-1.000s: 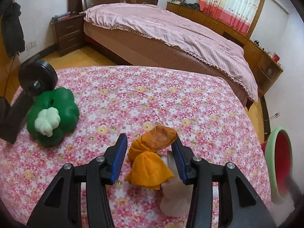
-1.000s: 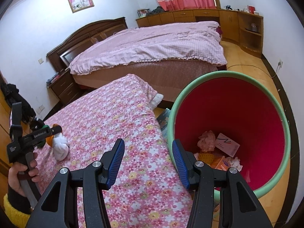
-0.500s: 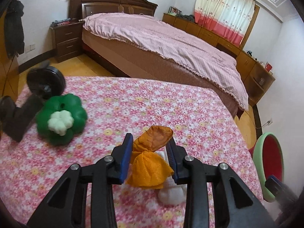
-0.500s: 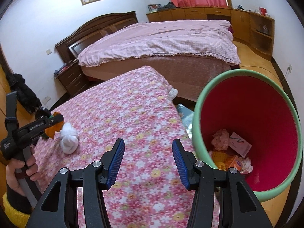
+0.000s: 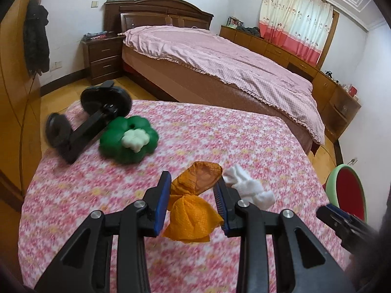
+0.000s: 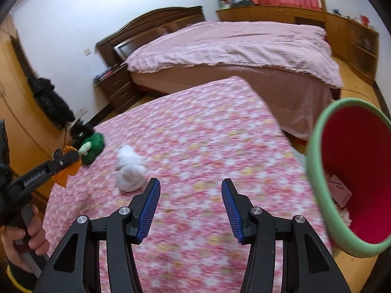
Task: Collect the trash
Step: 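Grasp the white sock with the right tool while the left tool holds the orange cloth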
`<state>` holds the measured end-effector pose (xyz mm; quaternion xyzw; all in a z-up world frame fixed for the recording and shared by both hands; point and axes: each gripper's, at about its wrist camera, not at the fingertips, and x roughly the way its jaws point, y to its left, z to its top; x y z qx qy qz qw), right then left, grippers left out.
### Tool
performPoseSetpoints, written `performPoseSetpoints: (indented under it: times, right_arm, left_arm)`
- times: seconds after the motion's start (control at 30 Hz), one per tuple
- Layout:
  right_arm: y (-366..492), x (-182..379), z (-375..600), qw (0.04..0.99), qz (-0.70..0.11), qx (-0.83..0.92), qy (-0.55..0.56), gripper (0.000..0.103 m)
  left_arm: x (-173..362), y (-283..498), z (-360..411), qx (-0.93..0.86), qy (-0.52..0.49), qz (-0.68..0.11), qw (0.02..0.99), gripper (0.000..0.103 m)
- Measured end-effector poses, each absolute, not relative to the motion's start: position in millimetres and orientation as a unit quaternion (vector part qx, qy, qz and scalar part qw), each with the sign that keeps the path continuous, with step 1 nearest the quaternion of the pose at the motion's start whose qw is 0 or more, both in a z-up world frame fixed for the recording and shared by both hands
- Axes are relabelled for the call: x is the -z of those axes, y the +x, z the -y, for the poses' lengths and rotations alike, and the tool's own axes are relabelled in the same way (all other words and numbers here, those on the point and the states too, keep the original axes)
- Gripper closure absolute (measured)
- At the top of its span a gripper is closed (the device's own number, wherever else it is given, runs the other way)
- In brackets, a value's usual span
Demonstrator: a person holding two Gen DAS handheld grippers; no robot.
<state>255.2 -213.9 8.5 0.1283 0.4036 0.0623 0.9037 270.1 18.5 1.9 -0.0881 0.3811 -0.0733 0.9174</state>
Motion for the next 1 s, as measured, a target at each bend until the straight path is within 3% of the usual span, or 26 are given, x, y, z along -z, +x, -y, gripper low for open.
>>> performPoseSetpoints:
  times: [0.8,0.87,0.9,1.0]
  right_arm:
    - [321.9,35.2,127.5,0.874,-0.461,-0.113,0.103,0.05]
    - [322.5,35.8,127.3,0.876,-0.459,-0.11,0.102,0.057]
    - [322.7,36.6,127.6,0.875,-0.46,-0.109,0.101,0.067]
    - [320.5,36.7,131.6,0.875,-0.459,-0.111,0.108,0.076]
  left_arm:
    - [28.4,261.5,-62.5,0.025,-0.099,-0.404,0.909,0.068]
    - [28.3,261.8,-62.4,0.025,-0.1,-0.405,0.909,0.068]
    - [28.4,261.8,-62.3,0.025,-0.1,-0.405,0.909,0.068]
    - [28.0,261.4,-61.7,0.026,-0.098,-0.404,0.909,0.068]
